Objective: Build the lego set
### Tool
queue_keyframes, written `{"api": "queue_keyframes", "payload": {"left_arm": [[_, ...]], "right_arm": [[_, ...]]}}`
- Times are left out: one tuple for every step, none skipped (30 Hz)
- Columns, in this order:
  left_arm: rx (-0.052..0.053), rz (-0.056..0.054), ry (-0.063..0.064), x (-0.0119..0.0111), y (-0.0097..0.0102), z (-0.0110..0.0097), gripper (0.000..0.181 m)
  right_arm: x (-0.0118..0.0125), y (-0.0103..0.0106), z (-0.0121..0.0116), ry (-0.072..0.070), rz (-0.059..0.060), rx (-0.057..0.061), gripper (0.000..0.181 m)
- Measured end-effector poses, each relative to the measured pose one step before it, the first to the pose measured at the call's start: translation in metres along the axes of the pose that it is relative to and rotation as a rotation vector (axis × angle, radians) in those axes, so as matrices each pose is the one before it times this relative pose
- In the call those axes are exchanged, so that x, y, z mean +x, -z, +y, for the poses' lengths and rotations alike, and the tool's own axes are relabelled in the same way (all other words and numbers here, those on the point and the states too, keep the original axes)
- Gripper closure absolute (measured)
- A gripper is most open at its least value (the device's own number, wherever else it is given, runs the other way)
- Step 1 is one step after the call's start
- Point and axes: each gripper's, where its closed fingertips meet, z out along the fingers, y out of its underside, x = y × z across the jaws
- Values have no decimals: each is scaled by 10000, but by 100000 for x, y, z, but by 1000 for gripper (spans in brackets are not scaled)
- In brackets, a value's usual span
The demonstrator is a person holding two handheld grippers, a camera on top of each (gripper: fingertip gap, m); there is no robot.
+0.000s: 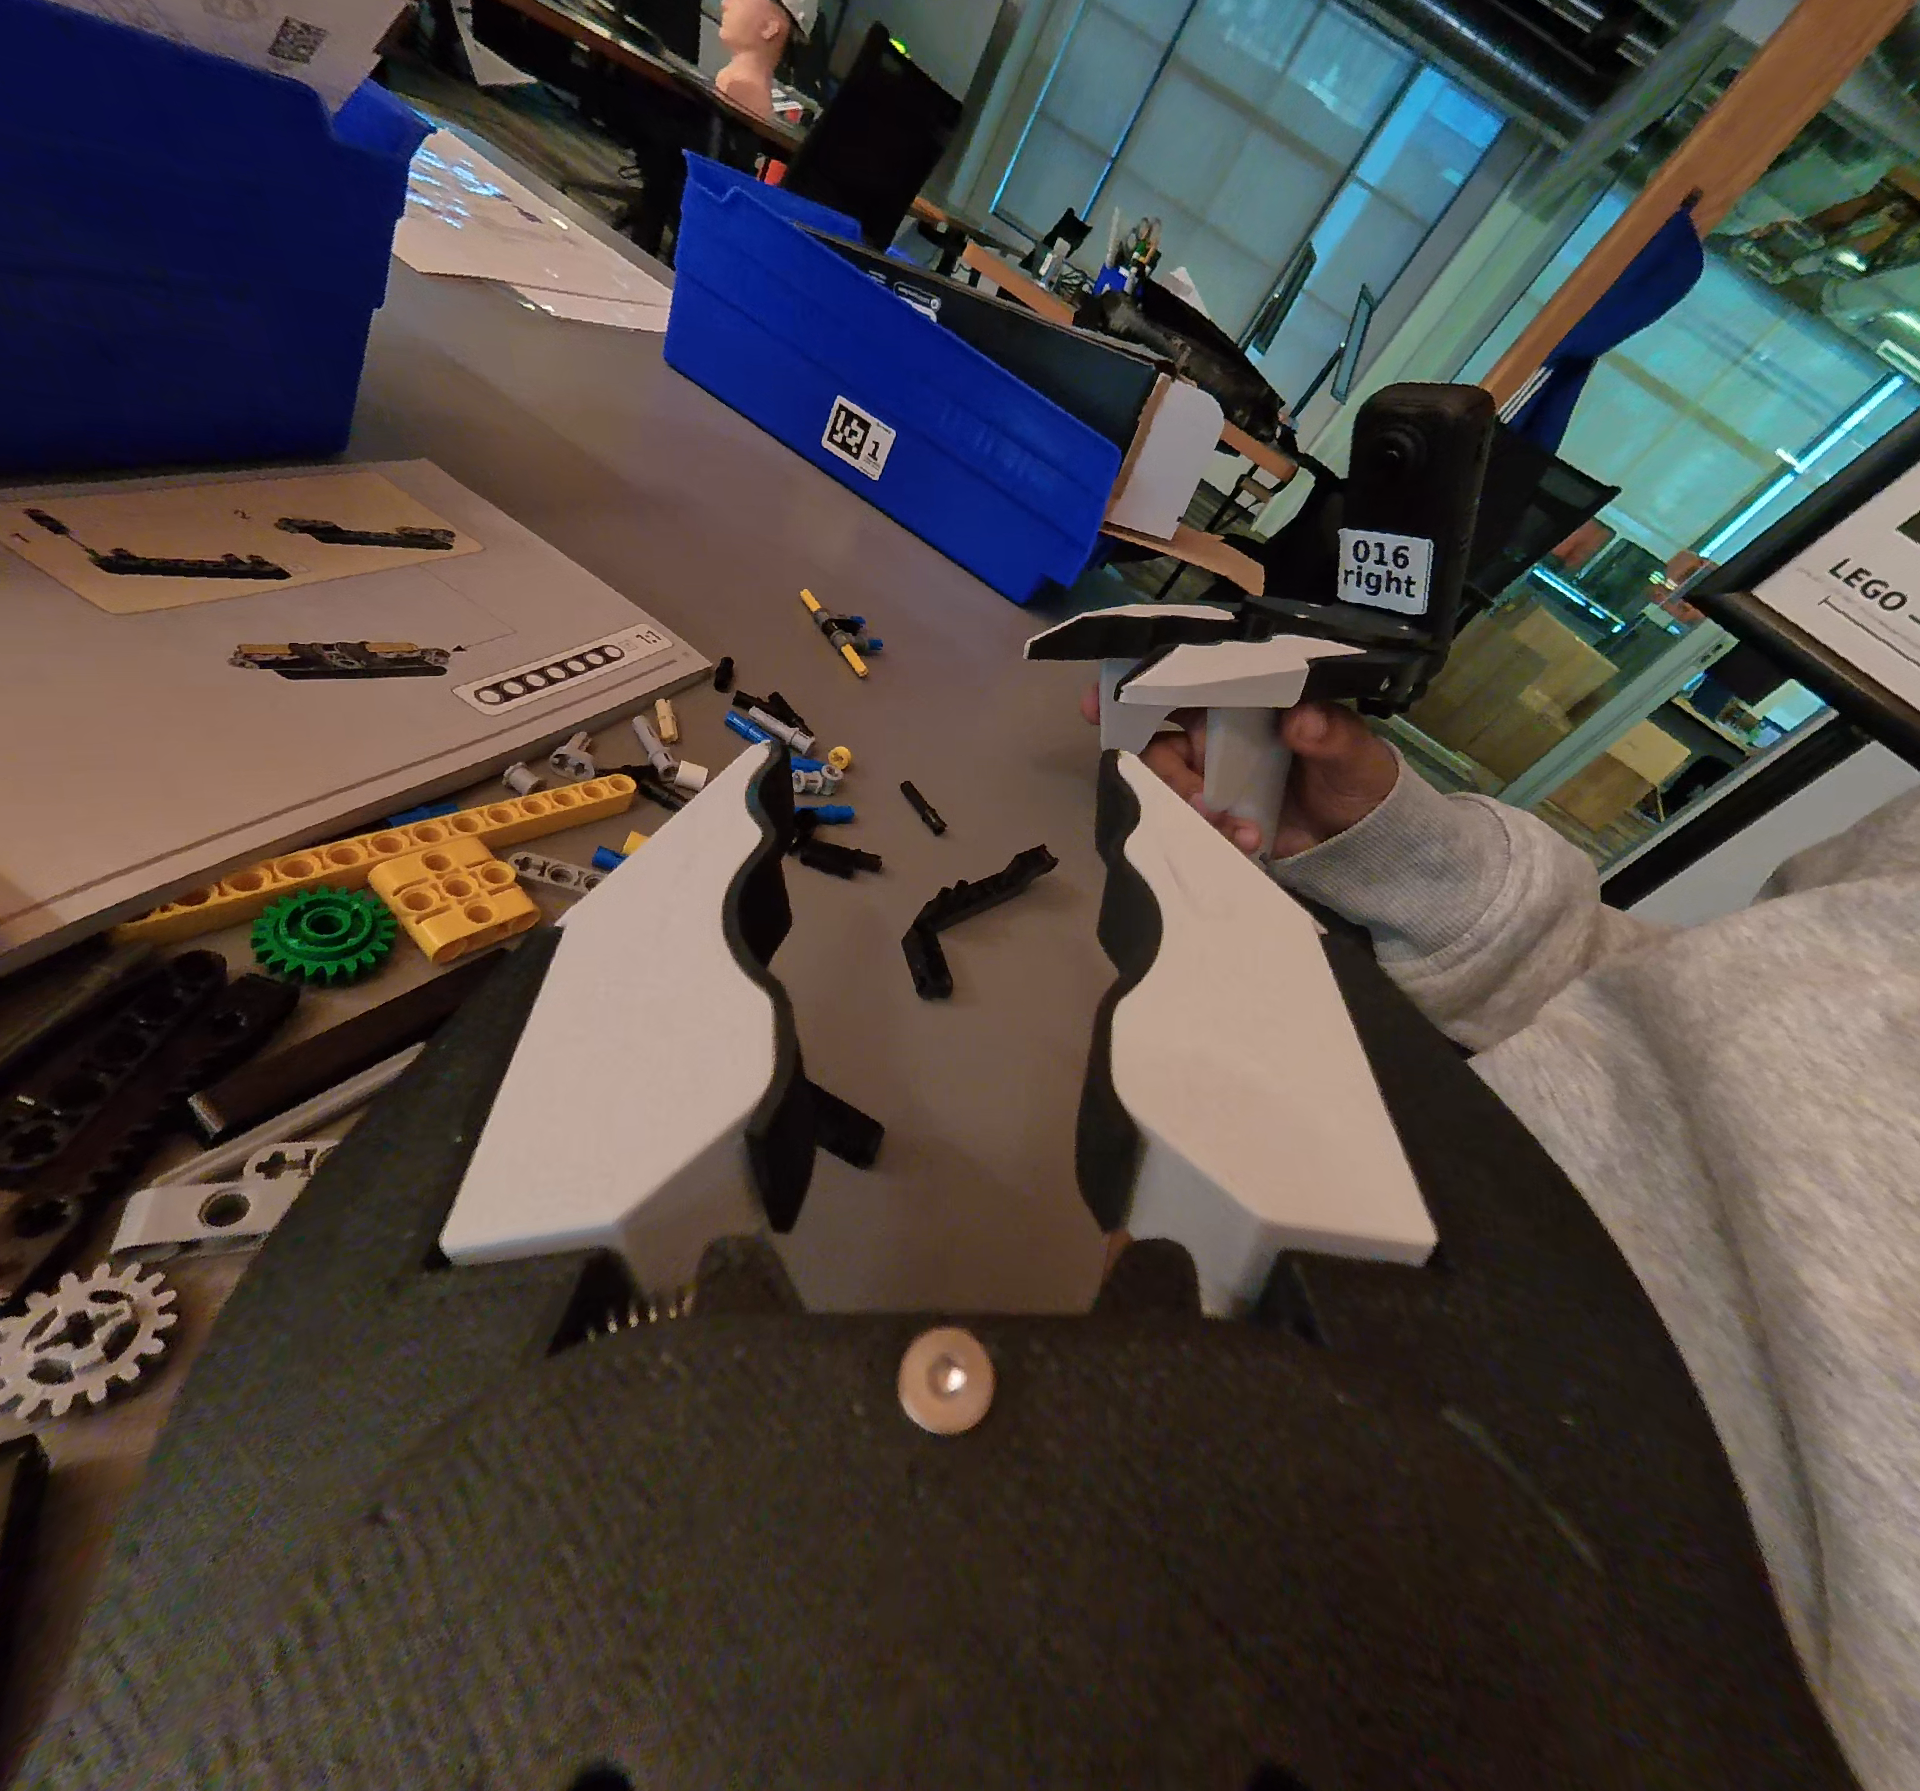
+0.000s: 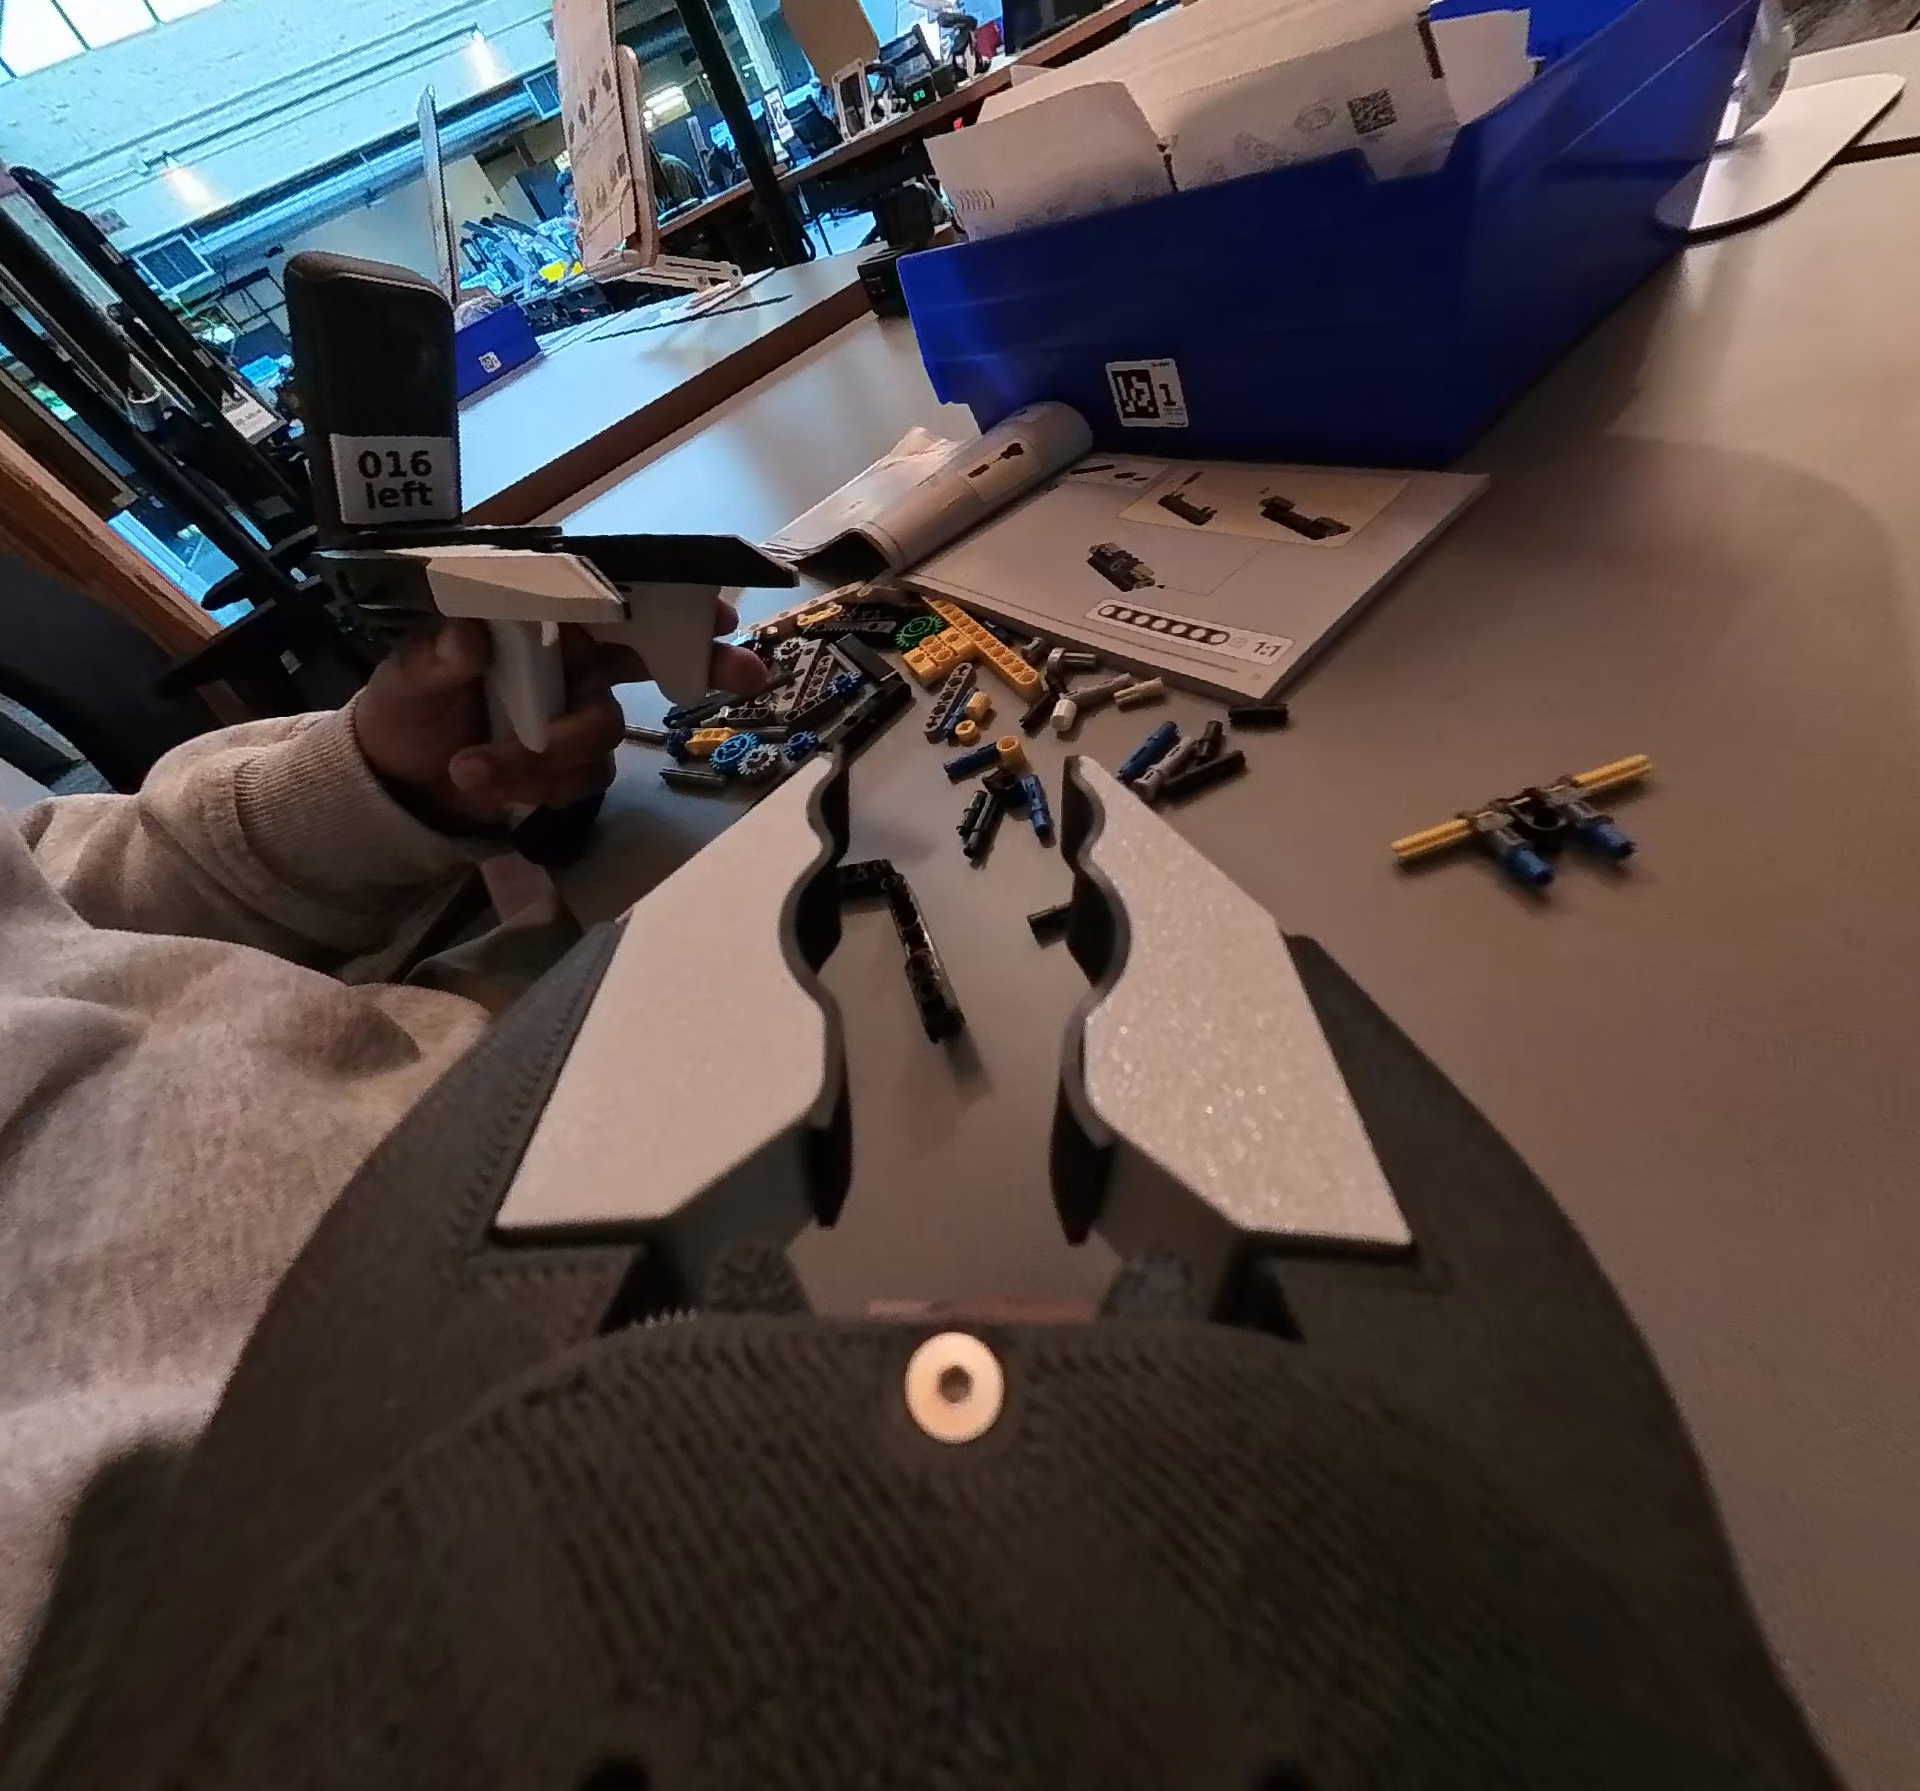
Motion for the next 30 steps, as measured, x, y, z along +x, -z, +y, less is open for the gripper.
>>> {"api": "queue_keyframes", "payload": {"left_arm": [[2,-10,-25,17,-6,0,123],[3,-12,-23,1,9,-8,123],[1,-8,-15,12,0,4,123],[-1,-5,-4,-10,0,1,123],[1,-3,0,-4,-1,-2,123],[-2,-1,2,0,2,3,123],[-4,0,0,3,-7,6,123],[2,-1,-5,3,2,2,123],[0,-2,-6,5,4,-5,123],[-3,-4,-6,-7,-7,5,123],[-2,-4,-9,13,-1,4,123],[-2,-1,-5,7,-5,9,123],[-5,9,5,19,-6,8,123],[-9,11,6,21,-14,22,123],[-11,8,1,27,-8,22,123],[-12,3,-2,9,-11,18,123],[-6,-2,-5,-2,-6,8,123],[2,-1,-3,5,2,2,123],[6,-2,-3,8,0,-12,123],[2,-2,-4,-8,8,-4,123],[-2,-3,-5,4,-5,9,123],[-3,-5,-9,3,-3,1,123],[-5,-5,-11,5,-11,5,123],[-6,0,-11,8,-1,5,123],[-3,-1,-7,5,-5,9,123],[1,-4,-3,5,3,-6,123],[1,-2,1,-10,-4,-6,123],[1,-2,3,-1,0,-1,123],[4,-3,0,-8,7,-6,123],[9,-1,-13,26,-5,-16,123]], "right_arm": [[-27,-16,20,27,2,-12,142],[-39,-19,44,21,-1,-22,142],[-53,-32,63,10,-14,-34,142],[-53,-42,81,9,-17,-43,142],[-69,-53,100,20,-16,-52,142],[-59,-51,98,40,-7,-54,142],[-46,-55,67,64,17,-46,142],[-31,-36,55,68,27,-34,142],[-38,-23,47,55,20,-29,142],[-19,-25,33,36,12,-22,142],[-4,-10,20,17,7,-11,142],[-8,-5,5,0,-1,-3,142],[10,5,0,-12,-3,3,142],[12,12,-15,-16,-2,7,142],[14,-2,-6,-13,-5,5,142],[4,3,-2,-10,-2,-2,142],[0,-11,15,-6,0,-6,142],[9,-13,6,-2,2,-9,142],[-5,-1,13,0,1,-9,142],[0,-11,15,0,-3,-7,142],[-5,-17,6,0,0,-7,142],[4,3,6,2,2,-4,142],[-6,-7,3,1,0,-2,142],[-1,-1,-2,1,-1,1,142],[-8,4,0,2,-2,3,142],[-2,-1,-1,0,-2,1,142],[-1,-3,1,-4,-4,-4,142],[1,-5,-2,-4,-3,-1,142],[-4,-1,-1,-2,-1,1,142],[5,6,-4,-1,0,3,142]]}}
